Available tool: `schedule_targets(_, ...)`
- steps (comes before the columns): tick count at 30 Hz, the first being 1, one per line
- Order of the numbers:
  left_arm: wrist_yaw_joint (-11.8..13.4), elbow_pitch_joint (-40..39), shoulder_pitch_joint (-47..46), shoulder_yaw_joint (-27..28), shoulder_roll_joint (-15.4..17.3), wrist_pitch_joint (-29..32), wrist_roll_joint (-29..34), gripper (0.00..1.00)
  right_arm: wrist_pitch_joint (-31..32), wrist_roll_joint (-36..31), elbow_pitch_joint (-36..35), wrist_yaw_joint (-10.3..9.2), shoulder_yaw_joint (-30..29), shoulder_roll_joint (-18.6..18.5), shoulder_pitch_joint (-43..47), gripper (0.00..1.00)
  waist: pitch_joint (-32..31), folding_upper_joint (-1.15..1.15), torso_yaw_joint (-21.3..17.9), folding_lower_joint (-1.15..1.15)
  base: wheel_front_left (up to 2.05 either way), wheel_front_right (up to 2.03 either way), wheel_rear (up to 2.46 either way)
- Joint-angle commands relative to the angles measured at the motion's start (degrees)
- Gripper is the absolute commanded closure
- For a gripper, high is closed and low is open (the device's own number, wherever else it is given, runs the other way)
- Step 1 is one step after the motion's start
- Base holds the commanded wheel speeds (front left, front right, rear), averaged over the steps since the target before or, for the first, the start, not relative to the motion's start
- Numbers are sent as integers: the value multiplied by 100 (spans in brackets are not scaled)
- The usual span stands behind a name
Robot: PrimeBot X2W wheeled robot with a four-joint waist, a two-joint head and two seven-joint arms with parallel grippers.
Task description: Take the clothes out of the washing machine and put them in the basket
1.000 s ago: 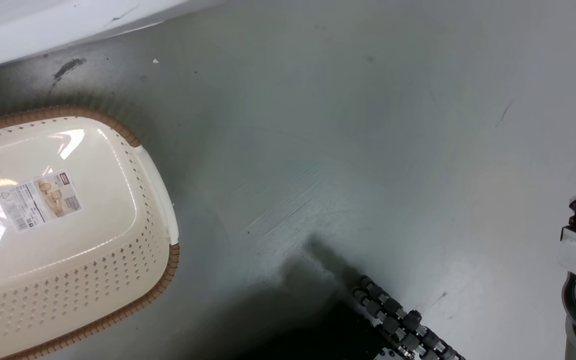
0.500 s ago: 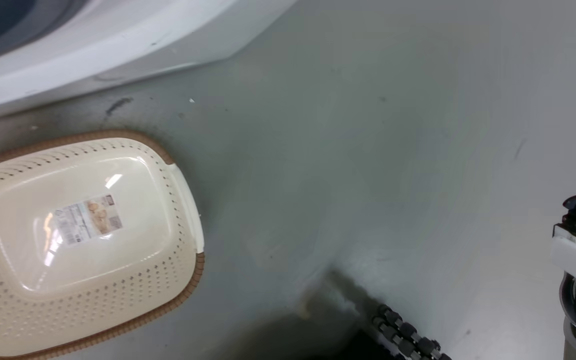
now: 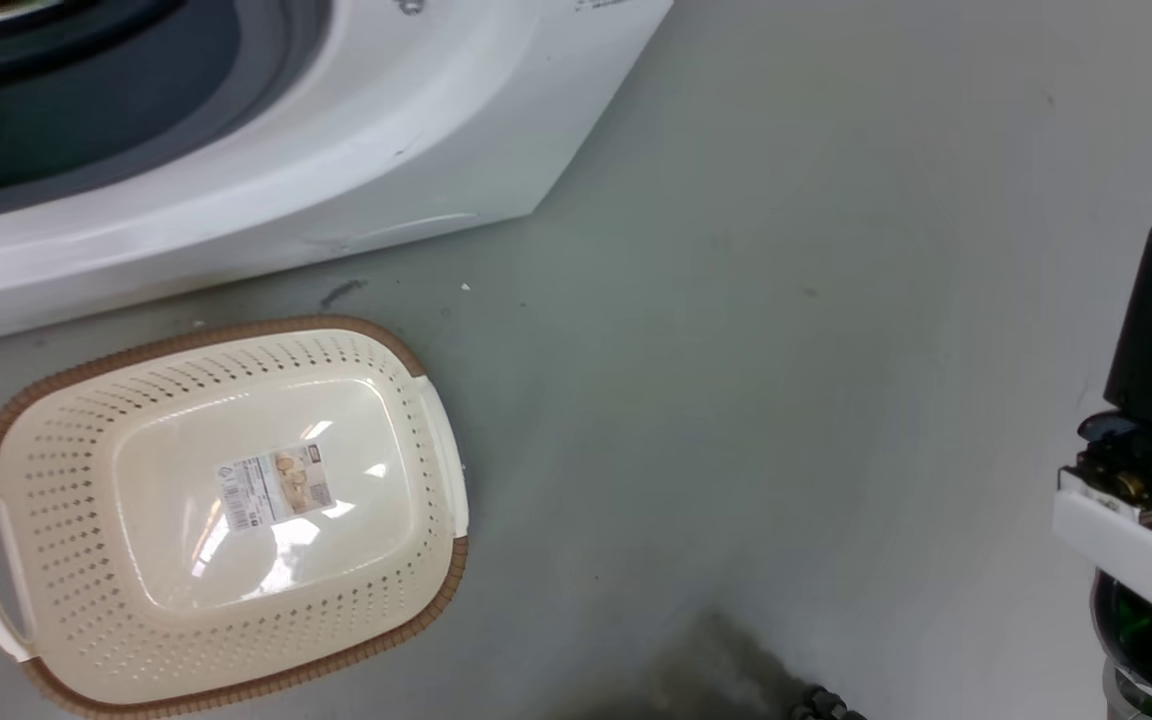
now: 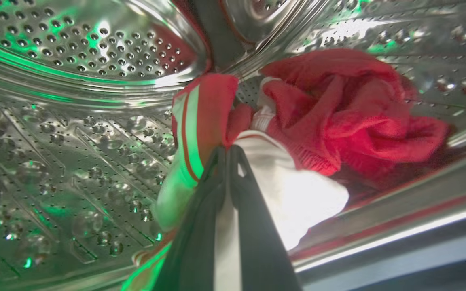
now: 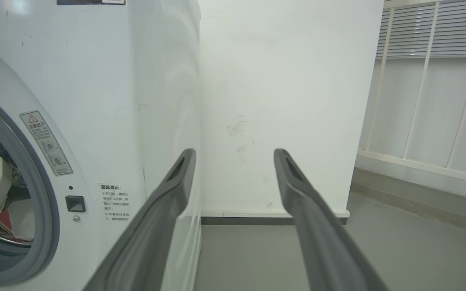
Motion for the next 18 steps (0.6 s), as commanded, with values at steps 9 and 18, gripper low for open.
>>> schedule_targets(9, 216, 87, 1052, 139, -272, -1310, -258, 100, -14, -247, 121, -2, 81, 1, 276, 0, -629, 0, 230, 0, 0, 0, 0)
schedule_targets(18, 497, -119, 2136, 175, -623, -2077, -447, 100, -14, -468, 235, -2, 177, 1, 596, 0, -1259, 0, 416, 0, 0, 0, 0)
